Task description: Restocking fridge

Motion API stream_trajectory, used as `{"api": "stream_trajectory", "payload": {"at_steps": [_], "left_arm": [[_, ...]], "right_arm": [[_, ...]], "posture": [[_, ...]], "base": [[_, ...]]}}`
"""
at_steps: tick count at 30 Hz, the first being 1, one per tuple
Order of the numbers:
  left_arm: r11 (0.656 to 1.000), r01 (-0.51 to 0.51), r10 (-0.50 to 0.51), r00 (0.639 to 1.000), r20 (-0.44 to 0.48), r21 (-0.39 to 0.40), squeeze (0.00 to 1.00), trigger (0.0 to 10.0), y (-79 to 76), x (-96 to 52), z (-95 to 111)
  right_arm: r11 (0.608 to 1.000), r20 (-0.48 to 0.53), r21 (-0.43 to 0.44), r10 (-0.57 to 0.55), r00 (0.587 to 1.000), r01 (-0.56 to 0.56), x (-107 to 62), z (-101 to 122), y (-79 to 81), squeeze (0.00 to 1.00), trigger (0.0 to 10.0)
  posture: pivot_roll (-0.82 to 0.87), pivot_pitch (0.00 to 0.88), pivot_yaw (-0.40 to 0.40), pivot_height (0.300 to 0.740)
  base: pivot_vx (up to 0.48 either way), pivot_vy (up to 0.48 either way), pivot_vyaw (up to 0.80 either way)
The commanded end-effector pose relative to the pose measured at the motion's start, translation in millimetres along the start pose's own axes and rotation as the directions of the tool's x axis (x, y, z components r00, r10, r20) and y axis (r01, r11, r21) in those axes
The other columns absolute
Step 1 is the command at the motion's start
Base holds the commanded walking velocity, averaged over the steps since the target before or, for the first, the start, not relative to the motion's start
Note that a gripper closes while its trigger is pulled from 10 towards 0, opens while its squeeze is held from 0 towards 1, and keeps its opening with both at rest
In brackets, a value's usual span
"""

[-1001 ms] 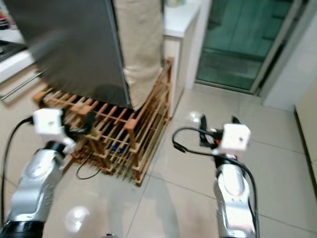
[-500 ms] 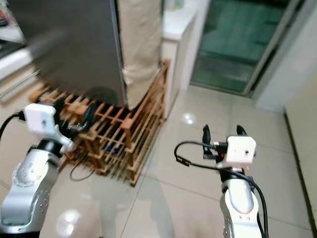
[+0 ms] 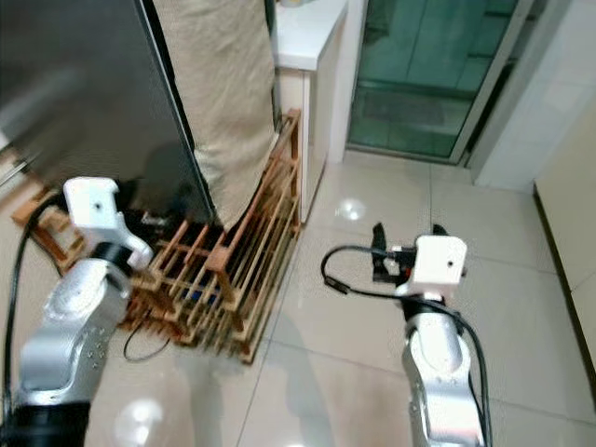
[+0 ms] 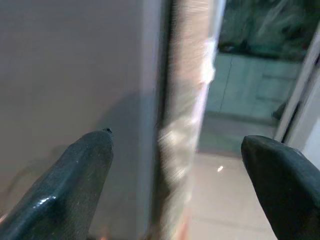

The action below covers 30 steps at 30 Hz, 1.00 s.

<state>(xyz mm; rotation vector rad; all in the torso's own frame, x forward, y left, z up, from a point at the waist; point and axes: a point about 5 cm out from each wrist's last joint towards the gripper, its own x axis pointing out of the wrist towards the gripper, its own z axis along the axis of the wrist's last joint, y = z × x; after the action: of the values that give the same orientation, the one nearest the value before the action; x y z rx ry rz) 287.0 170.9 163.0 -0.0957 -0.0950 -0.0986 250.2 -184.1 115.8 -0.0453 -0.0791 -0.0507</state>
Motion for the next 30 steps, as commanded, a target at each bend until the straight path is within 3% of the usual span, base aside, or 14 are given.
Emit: {"api": "stream_trajectory", "payload": {"at_steps": [1,14,24,27,30], "left_arm": [[1.000,0.012,-0.012,1.000,0.014,-0.024,0.00,10.0,-7.7,-0.2,3.6],[0.999,-0.036,0.038,0.998,0.059,-0.033,0.00,10.0,-5.1,0.1,13.0],[0.995,0.099,-0.099,0.995,0.011,-0.002,0.00,10.0,-25.1,8.7,14.0],[0.991,0.129,-0.128,0.991,-0.024,0.030,0.00,10.0,-37.0,24.9,6.4],[0.994,0.098,-0.097,0.995,-0.023,0.052,0.00,10.0,-36.9,34.7,5.9]], "right_arm": [[1.000,-0.021,-0.012,0.001,1.000,-0.001,0.5,-2.3,-3.3,0.00,10.0],[0.999,-0.022,-0.023,0.036,0.999,-0.037,5.6,-0.5,-1.2,0.00,10.0],[0.999,-0.023,-0.016,0.051,0.998,-0.051,8.2,-0.3,2.7,0.00,10.0],[0.998,-0.028,-0.015,0.053,0.998,-0.054,10.4,-2.2,3.3,0.00,10.0],[0.998,-0.028,-0.019,0.058,0.998,-0.059,10.9,-2.4,3.8,0.00,10.0]], "posture": [[-0.05,0.000,0.027,0.740],[-0.05,0.000,0.007,0.740],[-0.05,0.000,0.008,0.740],[-0.05,0.000,0.004,0.740],[-0.06,0.000,0.006,0.740]], "base": [[0.480,0.000,0.00],[0.037,0.000,0.00],[0.000,0.000,0.00],[0.000,0.000,0.00],[0.000,0.000,0.00]]}}
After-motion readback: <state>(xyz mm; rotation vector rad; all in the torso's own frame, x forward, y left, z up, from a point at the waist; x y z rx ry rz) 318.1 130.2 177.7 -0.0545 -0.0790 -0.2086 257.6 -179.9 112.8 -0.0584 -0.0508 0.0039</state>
